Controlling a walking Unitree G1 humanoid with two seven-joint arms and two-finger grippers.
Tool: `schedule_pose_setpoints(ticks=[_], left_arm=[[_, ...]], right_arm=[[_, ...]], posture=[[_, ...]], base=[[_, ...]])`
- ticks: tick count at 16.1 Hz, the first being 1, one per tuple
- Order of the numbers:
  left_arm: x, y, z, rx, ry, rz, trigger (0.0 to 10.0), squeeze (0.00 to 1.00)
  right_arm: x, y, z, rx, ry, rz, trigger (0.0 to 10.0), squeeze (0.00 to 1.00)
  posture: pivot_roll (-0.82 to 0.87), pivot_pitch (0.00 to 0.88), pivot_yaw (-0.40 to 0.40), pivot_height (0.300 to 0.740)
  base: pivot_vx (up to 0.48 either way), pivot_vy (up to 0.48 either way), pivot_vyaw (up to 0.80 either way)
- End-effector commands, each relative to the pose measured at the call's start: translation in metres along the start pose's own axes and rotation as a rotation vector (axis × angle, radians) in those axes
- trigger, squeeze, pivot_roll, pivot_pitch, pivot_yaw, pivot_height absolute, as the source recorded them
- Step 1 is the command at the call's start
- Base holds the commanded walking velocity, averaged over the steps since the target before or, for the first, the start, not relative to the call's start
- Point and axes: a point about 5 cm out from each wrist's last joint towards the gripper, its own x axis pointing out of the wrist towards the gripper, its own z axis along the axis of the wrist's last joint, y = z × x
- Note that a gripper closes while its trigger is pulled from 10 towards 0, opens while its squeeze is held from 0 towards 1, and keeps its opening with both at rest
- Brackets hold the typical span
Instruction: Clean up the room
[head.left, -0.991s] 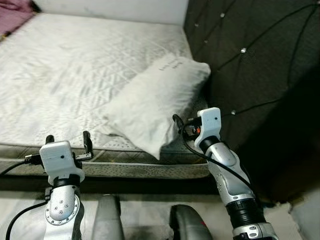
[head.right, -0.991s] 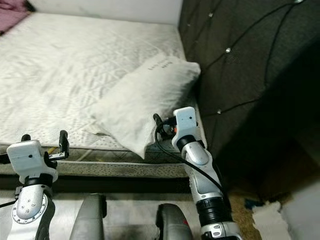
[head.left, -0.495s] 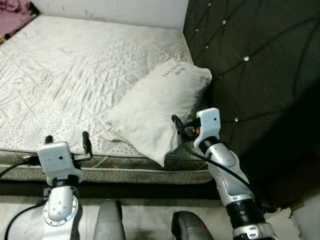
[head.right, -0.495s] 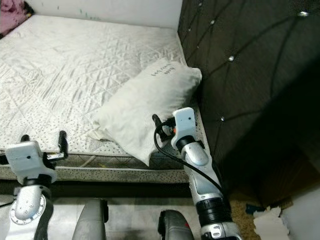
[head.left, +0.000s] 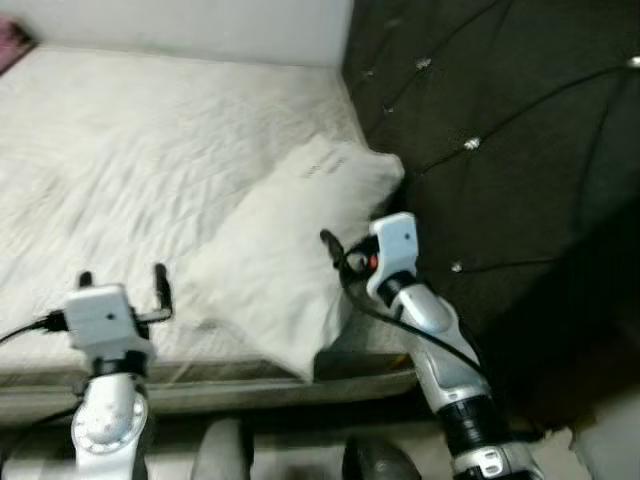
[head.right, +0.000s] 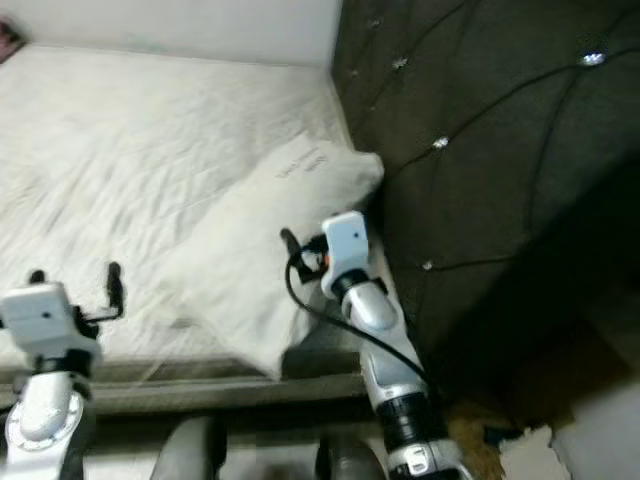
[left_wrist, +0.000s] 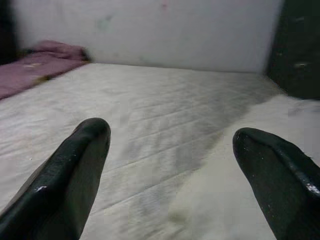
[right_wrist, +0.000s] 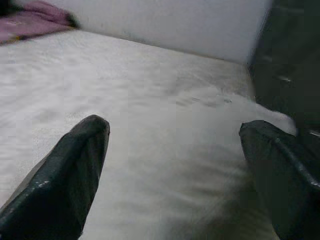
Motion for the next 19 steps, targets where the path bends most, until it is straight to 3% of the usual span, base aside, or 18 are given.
schedule_pose_setpoints(ticks=[1, 9, 13, 19], left_arm=[[0.001, -0.010, 0.001, -0.022, 0.002, -0.033, 10.0, 0.00], [0.003, -0.010, 0.000, -0.014, 0.000, -0.030, 10.0, 0.00], [0.005, -0.008, 0.003, -0.003, -0.016, 0.002, 10.0, 0.00], [0.005, -0.008, 0.003, -0.003, -0.014, 0.010, 10.0, 0.00]], right_arm=[[-0.006, -0.017, -0.005, -0.012, 0.019, -0.051, 10.0, 0.00], [-0.006, -0.014, -0.006, 0.006, 0.019, -0.020, 10.0, 0.00], [-0.002, -0.001, -0.020, -0.005, 0.123, 0.124, 10.0, 0.00], [0.002, 0.005, -0.021, -0.014, 0.126, 0.205, 10.0, 0.00]], posture=[[-0.02, 0.000, -0.078, 0.644], [-0.02, 0.000, -0.077, 0.619], [-0.02, 0.000, -0.078, 0.609], [-0.02, 0.000, -0.082, 0.599]], base=[[0.000, 0.000, 0.00], [0.000, 0.000, 0.00], [0.000, 0.000, 0.00], [0.000, 0.000, 0.08]])
